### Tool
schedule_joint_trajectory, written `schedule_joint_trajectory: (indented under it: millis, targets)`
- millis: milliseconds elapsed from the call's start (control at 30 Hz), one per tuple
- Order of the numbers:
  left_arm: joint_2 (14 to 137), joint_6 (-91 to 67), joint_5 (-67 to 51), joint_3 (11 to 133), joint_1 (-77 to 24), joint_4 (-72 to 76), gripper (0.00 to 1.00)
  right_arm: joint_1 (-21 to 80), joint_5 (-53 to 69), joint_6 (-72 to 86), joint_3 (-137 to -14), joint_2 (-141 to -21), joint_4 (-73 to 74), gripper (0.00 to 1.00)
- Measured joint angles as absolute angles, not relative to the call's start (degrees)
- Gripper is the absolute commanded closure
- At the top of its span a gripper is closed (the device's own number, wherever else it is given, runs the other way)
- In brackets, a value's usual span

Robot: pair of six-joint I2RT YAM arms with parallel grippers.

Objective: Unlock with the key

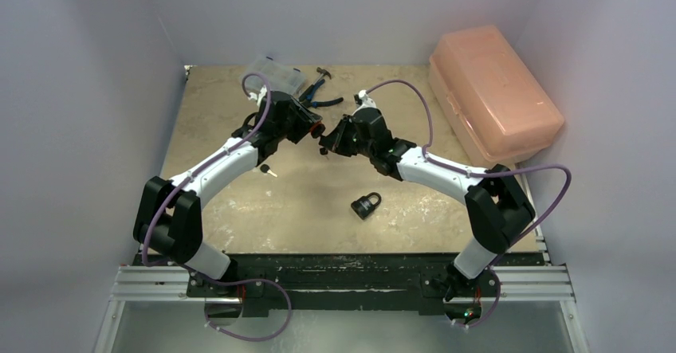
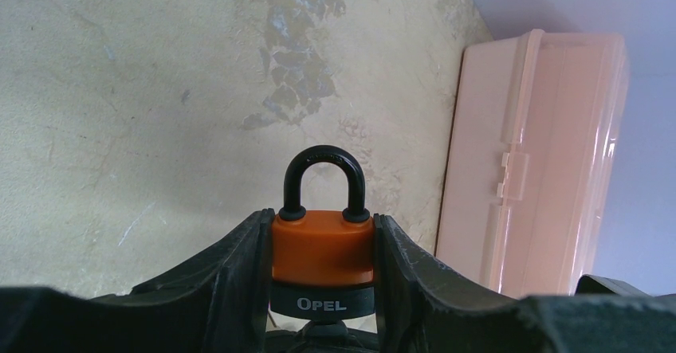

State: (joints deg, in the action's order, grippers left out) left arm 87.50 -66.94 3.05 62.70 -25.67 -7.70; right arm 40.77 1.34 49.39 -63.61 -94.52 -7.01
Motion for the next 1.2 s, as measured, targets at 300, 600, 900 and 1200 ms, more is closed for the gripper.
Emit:
schedule_joint_trajectory:
  millis: [300, 600, 900, 1200]
  targets:
    - [87.55, -66.94, 3.01, 62.70, -25.65, -7.35, 1.00, 40.97, 0.47, 47.88, -64.05, -94.50, -6.35, 1.00]
    - [87.55, -66.94, 3.01, 62.70, -25.65, -7.35, 1.00, 40.84, 1.17, 51.96, -64.01, -94.50, -6.42, 1.00]
    - [87.55, -66.94, 2.94, 62.70, -25.65, -7.38, 1.00, 40.93, 0.34, 51.44, -64.27, -94.50, -5.52, 1.00]
    - [87.55, -67.00, 2.35, 62.70, -25.65, -6.85, 1.00, 42.24, -3.57, 47.68, -67.09, -94.50, -1.15, 1.00]
